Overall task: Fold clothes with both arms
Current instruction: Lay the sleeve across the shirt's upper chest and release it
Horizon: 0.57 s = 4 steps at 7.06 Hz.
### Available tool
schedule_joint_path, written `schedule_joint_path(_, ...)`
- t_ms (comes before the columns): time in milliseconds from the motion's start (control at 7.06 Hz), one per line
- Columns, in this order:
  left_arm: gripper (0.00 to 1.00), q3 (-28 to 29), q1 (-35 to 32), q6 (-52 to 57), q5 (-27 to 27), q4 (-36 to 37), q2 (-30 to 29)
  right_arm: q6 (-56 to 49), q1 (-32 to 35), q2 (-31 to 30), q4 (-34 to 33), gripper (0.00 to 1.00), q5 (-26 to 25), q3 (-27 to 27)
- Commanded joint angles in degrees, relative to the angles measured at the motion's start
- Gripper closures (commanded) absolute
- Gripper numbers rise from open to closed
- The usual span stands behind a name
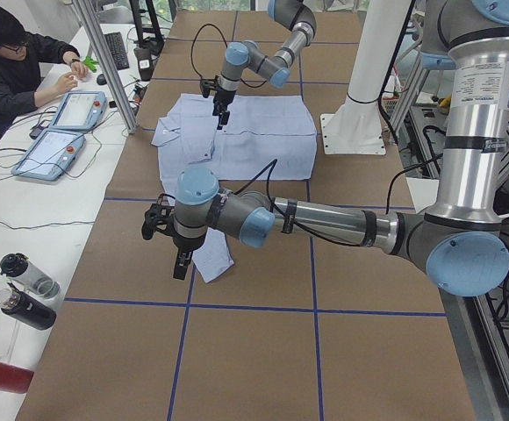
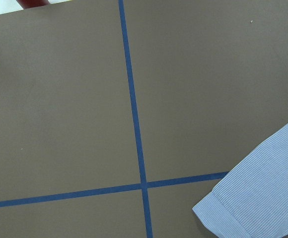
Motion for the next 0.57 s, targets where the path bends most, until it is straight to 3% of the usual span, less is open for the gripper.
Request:
schedule_joint_path(0, 0.02, 0.1, 6.6, -17.5, 0.8, -13.0, 5.2, -0.7, 5.4, -10.3, -11.2, 0.0, 9.4, 15.8)
schedule_joint_path(283, 0.05, 4.5, 10.8, -30.2, 3.1, -25.9, 7.9, -2.5, 8.0, -18.4, -27.9, 0.0, 11.8, 32.0)
schedule_joint_path(425, 0.05, 7.7, 13.8, -35.0, 6.8, -31.7, 7.8, -8.6, 10.7, -19.6, -35.6, 0.0, 13.0, 36.5)
